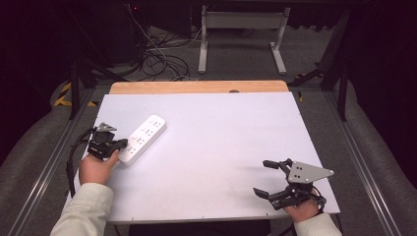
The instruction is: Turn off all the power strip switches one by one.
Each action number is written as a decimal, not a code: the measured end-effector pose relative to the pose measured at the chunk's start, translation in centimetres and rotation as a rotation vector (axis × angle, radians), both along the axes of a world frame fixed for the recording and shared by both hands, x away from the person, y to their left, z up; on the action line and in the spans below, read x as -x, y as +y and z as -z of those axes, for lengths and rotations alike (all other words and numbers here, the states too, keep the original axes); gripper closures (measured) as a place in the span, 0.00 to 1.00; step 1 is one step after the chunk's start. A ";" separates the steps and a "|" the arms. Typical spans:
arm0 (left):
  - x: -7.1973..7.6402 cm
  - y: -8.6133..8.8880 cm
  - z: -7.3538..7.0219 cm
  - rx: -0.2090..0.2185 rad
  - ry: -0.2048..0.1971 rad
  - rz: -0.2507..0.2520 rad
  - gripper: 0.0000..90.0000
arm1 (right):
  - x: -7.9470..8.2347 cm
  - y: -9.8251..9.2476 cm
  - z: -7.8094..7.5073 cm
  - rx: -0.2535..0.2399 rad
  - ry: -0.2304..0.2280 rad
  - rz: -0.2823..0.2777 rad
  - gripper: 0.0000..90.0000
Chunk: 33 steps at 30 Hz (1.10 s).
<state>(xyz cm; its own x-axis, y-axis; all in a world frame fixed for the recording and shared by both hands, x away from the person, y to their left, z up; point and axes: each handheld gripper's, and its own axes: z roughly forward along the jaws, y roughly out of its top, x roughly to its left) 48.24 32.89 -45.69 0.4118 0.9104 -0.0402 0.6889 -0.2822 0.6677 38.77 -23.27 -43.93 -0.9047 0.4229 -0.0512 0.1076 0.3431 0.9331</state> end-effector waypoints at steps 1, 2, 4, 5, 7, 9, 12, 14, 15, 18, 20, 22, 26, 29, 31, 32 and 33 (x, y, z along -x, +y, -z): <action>0.0 0.0 0.0 -0.004 0.000 0.001 1.00 | 0.0 0.0 0.0 0.000 0.000 0.000 0.13; 0.0 -0.1 -0.1 -0.014 -0.004 0.005 1.00 | 0.0 0.0 0.0 0.000 0.000 0.000 0.13; 0.1 -0.5 -0.2 -0.049 -0.012 0.005 1.00 | 0.0 0.0 0.0 0.000 0.001 0.000 0.13; 0.2 -0.8 -0.3 -0.066 -0.022 -0.003 1.00 | 0.0 0.0 0.0 -0.001 0.000 -0.001 0.13; 0.3 -1.2 -0.7 -0.101 -0.038 -0.010 1.00 | 0.0 0.0 0.0 -0.001 0.000 0.000 0.13; 0.8 -0.4 -1.6 -0.028 -0.100 -0.038 1.00 | -0.1 -0.1 0.0 -0.002 0.001 -0.002 0.13; 1.0 0.0 -2.1 -0.008 -0.127 -0.033 1.00 | -0.1 0.0 0.0 0.002 0.001 -0.001 0.13; 1.1 0.0 -2.2 -0.005 -0.138 -0.028 1.00 | -0.2 0.0 0.0 0.004 0.002 0.000 0.13; 1.2 0.0 -2.3 -0.003 -0.141 -0.026 1.00 | -0.2 0.0 0.1 0.002 0.003 -0.002 0.13; 1.2 -0.1 -2.5 0.010 -0.147 -0.022 1.00 | -0.1 0.0 0.0 0.003 -0.001 -0.003 0.13; 1.2 -0.1 -2.7 0.019 -0.153 -0.021 1.00 | 0.0 0.0 0.0 0.001 -0.001 0.000 0.13; 1.1 -0.1 -2.8 0.035 -0.151 -0.016 1.00 | -0.1 0.0 0.1 0.002 0.001 0.001 0.13; 0.9 -0.4 -2.8 0.033 -0.152 -0.007 1.00 | -0.1 0.0 0.1 0.003 0.006 0.002 0.13; 0.4 -0.7 -2.8 0.043 -0.149 -0.001 1.00 | -0.1 0.0 0.1 0.002 0.008 0.003 0.13; 0.0 -1.0 -2.6 0.041 -0.141 0.001 1.00 | 0.0 0.0 0.1 0.002 0.008 0.005 0.13; -0.3 -1.2 -2.5 0.044 -0.138 0.003 1.00 | 0.0 0.0 0.1 0.002 0.008 0.005 0.13; -0.5 -1.4 -2.4 0.039 -0.134 0.006 1.00 | 0.0 0.0 0.1 0.002 0.008 0.006 0.13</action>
